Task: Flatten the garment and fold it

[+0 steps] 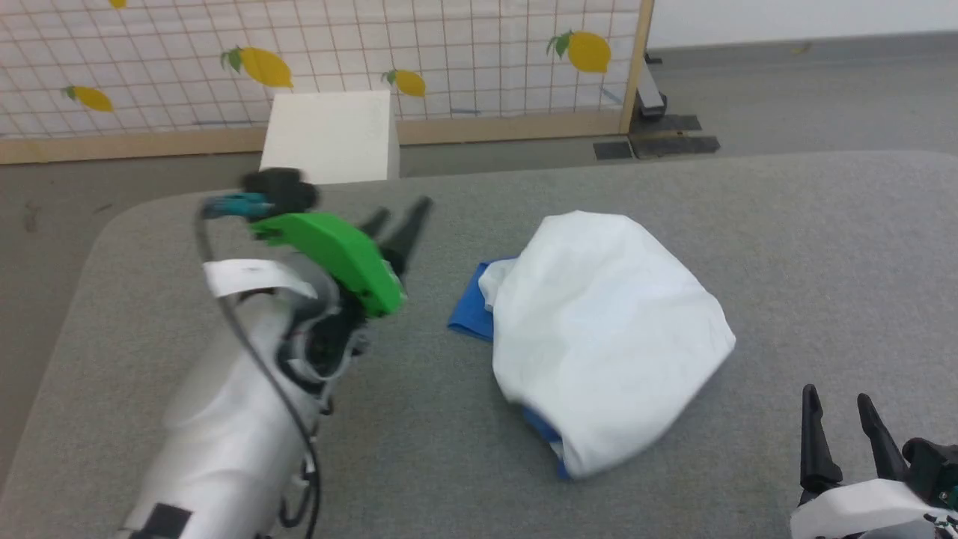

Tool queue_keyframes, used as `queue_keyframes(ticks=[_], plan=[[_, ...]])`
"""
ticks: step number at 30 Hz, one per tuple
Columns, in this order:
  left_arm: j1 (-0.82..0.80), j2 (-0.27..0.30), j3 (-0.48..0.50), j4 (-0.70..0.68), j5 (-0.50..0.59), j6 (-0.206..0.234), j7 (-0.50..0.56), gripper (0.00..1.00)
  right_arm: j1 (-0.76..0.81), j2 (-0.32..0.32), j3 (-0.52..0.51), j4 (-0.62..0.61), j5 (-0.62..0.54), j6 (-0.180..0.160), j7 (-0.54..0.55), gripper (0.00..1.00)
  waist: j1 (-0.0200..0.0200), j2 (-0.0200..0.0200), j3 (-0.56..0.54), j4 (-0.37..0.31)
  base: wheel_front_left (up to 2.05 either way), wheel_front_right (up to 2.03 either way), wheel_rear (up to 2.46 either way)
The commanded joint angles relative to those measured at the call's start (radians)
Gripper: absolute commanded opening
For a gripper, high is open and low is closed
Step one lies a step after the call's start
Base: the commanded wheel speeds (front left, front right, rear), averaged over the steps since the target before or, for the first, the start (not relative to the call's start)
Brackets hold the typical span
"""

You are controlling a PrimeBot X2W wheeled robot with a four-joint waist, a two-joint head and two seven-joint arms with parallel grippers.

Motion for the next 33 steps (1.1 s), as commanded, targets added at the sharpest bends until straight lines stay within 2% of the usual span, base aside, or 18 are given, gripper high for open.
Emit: queue_keyframes(ticks=[1,3,7,8,9,10,14,19,25,29,33], plan=[[0.028,0.026,0.026,-0.028,0.0,0.014,-0.042,1.0,0.009,0.0,-0.003,0.002,-0.004,-0.002,-0.005,1.0,0.0,-0.0001,-0.033,0.032,0.0,0.0,0.0],[0.066,0.07,0.056,-0.075,0.03,0.034,-0.119,1.0,0.01,0.0,-0.005,0.001,-0.006,-0.002,-0.005,1.0,0.0,-0.0001,-0.037,0.041,0.0,0.0,0.0],[0.181,0.141,0.118,-0.149,0.119,0.08,-0.342,1.0,0.012,0.0,-0.002,0.008,-0.012,-0.002,-0.005,1.0,0.0,-0.0001,-0.044,0.055,0.0,0.0,0.0],[0.219,0.156,0.118,-0.16,0.152,0.089,-0.388,1.0,0.013,0.0,0.0,0.013,-0.014,-0.002,-0.005,1.0,0.0,-0.0001,-0.045,0.057,0.0,0.0,0.0],[0.322,0.171,0.134,-0.204,0.24,0.115,-0.443,1.0,0.009,0.0,0.003,0.034,-0.011,-0.002,0.001,1.0,0.0,-0.0001,-0.045,0.062,0.0,0.0,0.0],[0.352,0.169,0.141,-0.219,0.263,0.12,-0.447,1.0,0.006,0.0,0.0,0.042,-0.007,-0.002,0.011,1.0,0.0,-0.0001,-0.044,0.063,0.0,0.0,0.0],[0.465,0.132,0.208,-0.312,0.373,0.116,-0.45,1.0,-0.032,0.0,-0.033,0.063,0.007,-0.002,0.09,1.0,0.0,-0.0001,-0.031,0.067,0.0,0.0,0.0],[0.56,0.057,0.295,-0.397,0.467,0.1,-0.45,1.0,-0.158,0.0,-0.03,0.067,-0.035,-0.002,0.3,1.0,0.0,-0.0001,0.019,0.061,0.0,0.0,0.0],[0.586,-0.01,0.37,-0.422,0.508,0.065,-0.451,1.0,-0.343,-0.003,0.029,0.085,-0.171,-0.002,0.63,1.0,0.0,-0.0001,0.085,0.074,0.0,0.0,0.0],[0.577,-0.032,0.39,-0.406,0.532,0.032,-0.451,1.0,-0.402,-0.025,0.041,0.122,-0.216,-0.002,0.777,1.0,0.0,-0.0001,0.114,0.096,0.0,0.0,0.0],[0.563,-0.052,0.413,-0.397,0.554,0.007,-0.451,1.0,-0.419,-0.031,0.041,0.148,-0.231,-0.002,0.847,1.0,0.0,-0.0001,0.13,0.111,0.0,0.0,0.0]])
